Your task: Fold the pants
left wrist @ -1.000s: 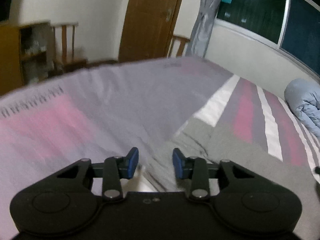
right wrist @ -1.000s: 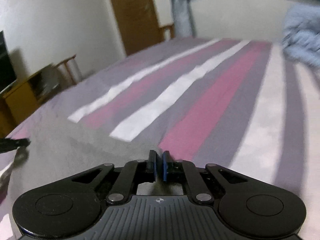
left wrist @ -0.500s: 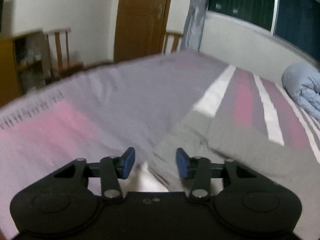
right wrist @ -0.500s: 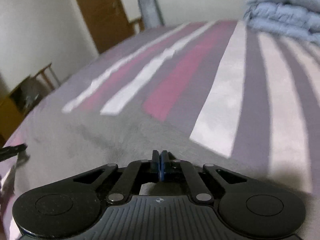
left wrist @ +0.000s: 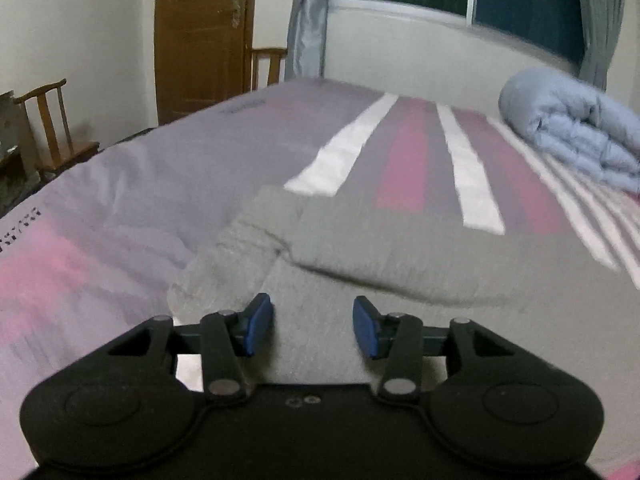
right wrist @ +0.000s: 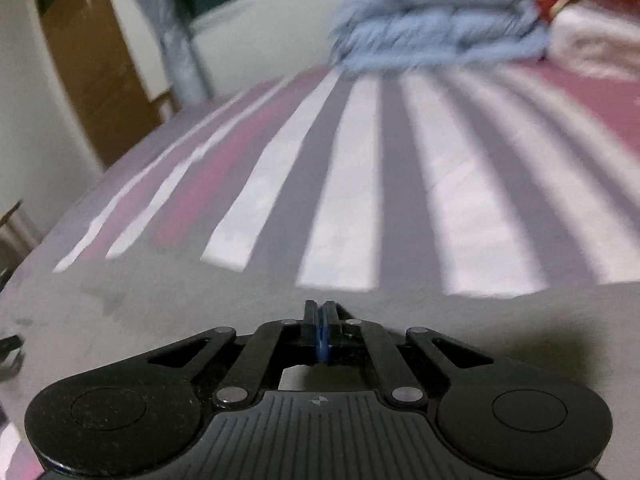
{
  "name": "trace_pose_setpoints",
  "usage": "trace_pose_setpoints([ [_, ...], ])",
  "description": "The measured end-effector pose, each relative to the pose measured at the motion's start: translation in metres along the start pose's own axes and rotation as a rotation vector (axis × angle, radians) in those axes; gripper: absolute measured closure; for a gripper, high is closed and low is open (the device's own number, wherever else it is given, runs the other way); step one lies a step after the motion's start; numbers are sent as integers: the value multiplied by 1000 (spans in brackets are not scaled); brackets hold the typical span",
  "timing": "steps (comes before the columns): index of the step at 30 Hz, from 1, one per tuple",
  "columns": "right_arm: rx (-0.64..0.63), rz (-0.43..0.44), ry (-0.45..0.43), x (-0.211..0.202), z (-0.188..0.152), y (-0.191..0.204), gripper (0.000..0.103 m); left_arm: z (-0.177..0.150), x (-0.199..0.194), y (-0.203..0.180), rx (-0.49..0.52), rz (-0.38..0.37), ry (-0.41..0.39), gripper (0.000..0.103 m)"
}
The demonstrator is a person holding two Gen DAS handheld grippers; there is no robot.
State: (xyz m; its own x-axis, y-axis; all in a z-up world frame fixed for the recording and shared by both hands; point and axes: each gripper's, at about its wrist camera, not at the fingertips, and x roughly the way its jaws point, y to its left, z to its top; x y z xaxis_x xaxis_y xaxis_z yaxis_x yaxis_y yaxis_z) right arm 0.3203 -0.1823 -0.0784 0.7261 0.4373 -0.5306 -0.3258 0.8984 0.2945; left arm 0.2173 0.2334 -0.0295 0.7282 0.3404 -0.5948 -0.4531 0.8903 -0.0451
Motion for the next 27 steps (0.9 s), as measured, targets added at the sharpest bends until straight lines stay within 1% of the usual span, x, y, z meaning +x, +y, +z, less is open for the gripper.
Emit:
trace_pose_setpoints([
  [1,4,-11,-8,-10,-2,-8,102,-1,-2,-1,15,3,-11,66],
  [2,-1,-39,-8,-15,-6,-16,102,-3,1,-3,52,9,-14,65],
  [3,-6,-91,18,-15,-11,-26,102,-6,8,-6,89,18,7,65],
  [4,16,-126,62,-12,-17,-40,102,-10,15,-7,127,16,22,64],
  [5,73,-89,52,-18,-21,-54,102,-11,18,-8,153,19,15,64],
  [6,124,-85,35,-28,-20,-66,102,-8,16,-8,158,15,19,64],
  [7,151,-114,0,-45,-18,-73,102,-4,12,-7,142,7,20,64],
  [8,170,-126,-43,-62,-18,-80,102,-1,4,-3,109,-3,2,64],
  [10,205,-125,-108,-96,-20,-95,102,2,-8,0,58,-16,-26,63],
  [12,212,-189,-155,-123,-27,-109,101,-1,-19,-1,45,-22,-52,62],
  [13,233,-204,-173,-136,-28,-117,101,-3,-23,-3,40,-33,-66,55],
  [14,261,-214,-179,-146,-31,-127,101,-6,-26,-5,37,-49,-78,44],
  [15,283,-232,-185,-155,-34,-136,101,-9,-29,-7,34,-57,-87,41],
  [17,321,-241,-214,-172,-42,-152,98,-16,-33,-14,37,-68,-99,41],
  [18,342,-252,-230,-182,-46,-159,86,-19,-34,-17,36,-72,-104,41],
  [19,372,-270,-247,-194,-51,-169,71,-22,-34,-21,34,-72,-106,41],
  [20,407,-285,-276,-204,-55,-178,35,-26,-34,-25,32,-70,-105,41],
  [21,437,-295,-311,-210,-57,-183,22,-29,-32,-28,31,-74,-93,41],
  [22,477,-279,-342,-218,-61,-194,23,-32,-30,-31,33,-75,-77,41],
  [23,530,-255,-354,-223,-63,-206,30,-36,-26,-34,38,-71,-57,39],
  [24,579,-233,-359,-228,-66,-218,50,-41,-22,-36,48,-69,-45,38],
  [25,632,-222,-360,-233,-71,-228,60,-46,-19,-39,63,-61,-43,37],
  [26,676,-213,-361,-237,-77,-237,66,-50,-18,-41,71,-53,-53,36],
  [27,721,-190,-362,-240,-83,-244,66,-53,-17,-41,71,-50,-66,35],
])
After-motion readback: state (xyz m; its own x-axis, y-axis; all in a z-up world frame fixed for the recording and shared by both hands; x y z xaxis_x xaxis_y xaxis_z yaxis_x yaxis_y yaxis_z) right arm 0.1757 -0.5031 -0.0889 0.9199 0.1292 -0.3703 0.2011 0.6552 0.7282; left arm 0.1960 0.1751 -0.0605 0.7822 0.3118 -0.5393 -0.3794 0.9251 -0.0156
